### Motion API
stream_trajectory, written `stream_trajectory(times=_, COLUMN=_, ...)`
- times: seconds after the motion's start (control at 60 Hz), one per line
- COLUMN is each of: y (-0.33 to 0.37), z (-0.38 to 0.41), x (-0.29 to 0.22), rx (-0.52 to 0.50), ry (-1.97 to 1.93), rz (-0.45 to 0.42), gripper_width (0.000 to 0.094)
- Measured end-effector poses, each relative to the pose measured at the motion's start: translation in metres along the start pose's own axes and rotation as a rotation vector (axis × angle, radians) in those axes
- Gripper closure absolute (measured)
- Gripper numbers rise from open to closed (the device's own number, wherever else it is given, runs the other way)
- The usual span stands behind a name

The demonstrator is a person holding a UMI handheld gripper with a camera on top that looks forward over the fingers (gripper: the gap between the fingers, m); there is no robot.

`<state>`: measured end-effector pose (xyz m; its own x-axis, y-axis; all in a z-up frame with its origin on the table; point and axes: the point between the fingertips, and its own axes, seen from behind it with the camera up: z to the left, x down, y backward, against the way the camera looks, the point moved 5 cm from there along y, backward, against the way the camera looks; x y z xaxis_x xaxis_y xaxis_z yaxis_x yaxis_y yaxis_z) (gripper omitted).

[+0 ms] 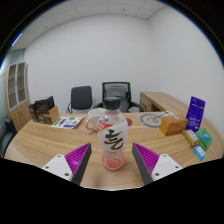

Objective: Pour water

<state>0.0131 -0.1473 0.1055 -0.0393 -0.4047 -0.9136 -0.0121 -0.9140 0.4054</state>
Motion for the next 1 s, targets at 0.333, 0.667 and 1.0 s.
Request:
stream_trajectory(times=0.333, y=-0.06, z=0.001, x=0.003, rx=-0.053, ry=0.037, rz=-0.06, gripper_width=0.0491)
stream_trajectory(times=0.667, y=-0.048, z=-0.033, x=-0.038, rx=0.076, ry=0.148, rz=-0.038, gripper_width=0.0607)
stream_trajectory(times=1.0, y=-0.108, z=-0.094, x=-0.164, rx=0.392, ry=0.754, rz=-0.048, gripper_width=0.0607)
